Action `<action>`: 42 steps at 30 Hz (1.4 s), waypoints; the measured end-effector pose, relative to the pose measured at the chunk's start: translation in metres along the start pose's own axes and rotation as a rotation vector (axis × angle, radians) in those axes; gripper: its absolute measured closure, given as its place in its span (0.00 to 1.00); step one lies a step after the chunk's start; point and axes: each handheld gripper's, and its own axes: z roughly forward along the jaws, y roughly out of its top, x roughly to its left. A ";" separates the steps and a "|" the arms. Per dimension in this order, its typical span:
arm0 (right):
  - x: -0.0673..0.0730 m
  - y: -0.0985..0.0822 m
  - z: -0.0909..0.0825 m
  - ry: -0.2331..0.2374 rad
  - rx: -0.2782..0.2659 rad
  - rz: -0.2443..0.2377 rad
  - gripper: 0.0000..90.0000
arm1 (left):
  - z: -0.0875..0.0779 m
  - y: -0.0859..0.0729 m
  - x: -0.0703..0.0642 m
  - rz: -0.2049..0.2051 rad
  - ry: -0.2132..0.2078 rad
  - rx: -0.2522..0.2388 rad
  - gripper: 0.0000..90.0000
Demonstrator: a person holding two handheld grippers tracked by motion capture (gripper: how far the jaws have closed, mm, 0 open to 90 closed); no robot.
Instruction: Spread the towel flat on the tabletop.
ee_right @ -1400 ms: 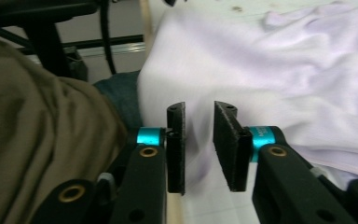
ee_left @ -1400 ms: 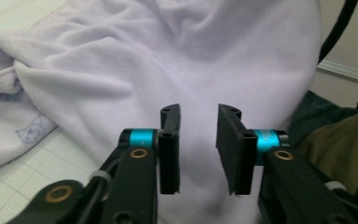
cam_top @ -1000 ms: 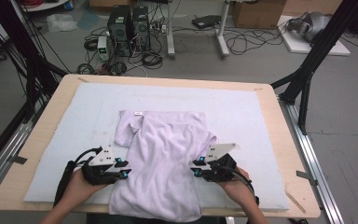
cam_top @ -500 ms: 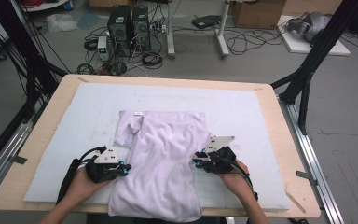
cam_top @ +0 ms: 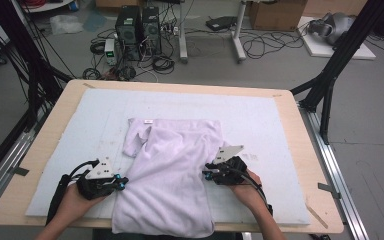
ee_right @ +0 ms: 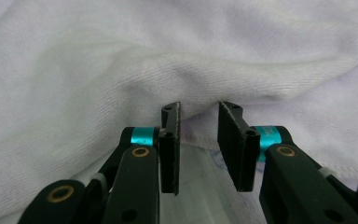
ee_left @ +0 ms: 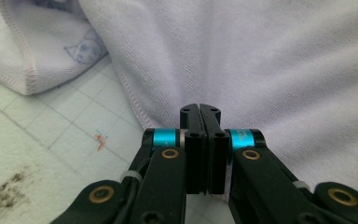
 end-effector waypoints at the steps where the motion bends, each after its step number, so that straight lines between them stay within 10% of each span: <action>1: 0.000 0.000 0.003 0.000 0.011 -0.004 0.77 | 0.002 0.000 0.000 -0.001 -0.003 0.006 0.98; 10: -0.003 -0.002 0.005 0.009 0.013 0.004 0.97 | 0.003 -0.002 0.001 -0.009 -0.007 -0.003 0.98; 29: -0.019 -0.041 -0.073 -0.085 -0.043 0.087 0.92 | 0.001 0.001 0.002 -0.016 -0.006 -0.014 0.96; 33: -0.003 -0.033 -0.068 -0.015 -0.087 0.052 0.81 | -0.005 0.005 0.002 -0.031 -0.012 -0.051 0.83; 42: 0.028 -0.029 -0.023 0.095 -0.007 -0.008 0.72 | 0.012 0.008 -0.004 -0.009 -0.047 -0.016 0.71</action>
